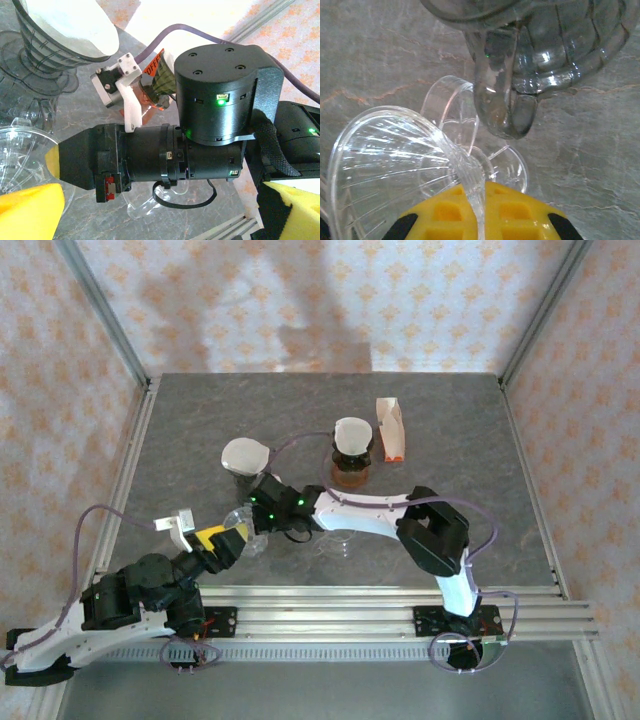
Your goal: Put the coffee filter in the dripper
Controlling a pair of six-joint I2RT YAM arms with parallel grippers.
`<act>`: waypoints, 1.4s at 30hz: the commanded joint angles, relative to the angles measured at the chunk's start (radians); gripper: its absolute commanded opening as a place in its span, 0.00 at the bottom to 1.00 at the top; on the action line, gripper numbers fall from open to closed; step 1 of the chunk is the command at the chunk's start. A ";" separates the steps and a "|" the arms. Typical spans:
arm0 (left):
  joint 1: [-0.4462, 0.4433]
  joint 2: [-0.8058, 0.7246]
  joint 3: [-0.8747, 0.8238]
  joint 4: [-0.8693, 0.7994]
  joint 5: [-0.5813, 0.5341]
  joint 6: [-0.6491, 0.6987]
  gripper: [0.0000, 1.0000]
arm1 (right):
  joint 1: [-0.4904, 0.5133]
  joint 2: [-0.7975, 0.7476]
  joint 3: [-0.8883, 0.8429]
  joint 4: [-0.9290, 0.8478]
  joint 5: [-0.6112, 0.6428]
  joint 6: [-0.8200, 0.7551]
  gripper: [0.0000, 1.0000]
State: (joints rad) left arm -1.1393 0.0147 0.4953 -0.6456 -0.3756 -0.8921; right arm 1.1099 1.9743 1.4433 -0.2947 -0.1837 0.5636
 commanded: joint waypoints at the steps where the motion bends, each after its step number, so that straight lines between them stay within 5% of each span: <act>1: -0.007 0.015 -0.011 0.011 -0.022 -0.009 1.00 | -0.007 -0.068 -0.049 0.046 0.024 0.002 0.00; 12: -0.007 0.120 -0.009 0.129 -0.013 0.003 1.00 | -0.027 -0.388 -0.222 0.022 0.062 0.005 0.00; 23: -0.007 0.278 -0.005 0.283 0.003 0.032 1.00 | -0.048 -0.752 -0.378 -0.245 0.214 0.024 0.00; 32: -0.007 0.531 0.052 0.350 0.096 0.064 1.00 | -0.125 -0.829 -0.380 -0.424 0.170 0.053 0.00; 42: -0.007 0.524 -0.002 0.404 0.098 0.039 1.00 | -0.195 -0.828 -0.412 -0.420 0.109 0.061 0.00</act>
State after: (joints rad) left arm -1.1393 0.5613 0.5068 -0.2638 -0.2687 -0.8551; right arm 0.9276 1.1591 1.0409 -0.7025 -0.0597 0.6098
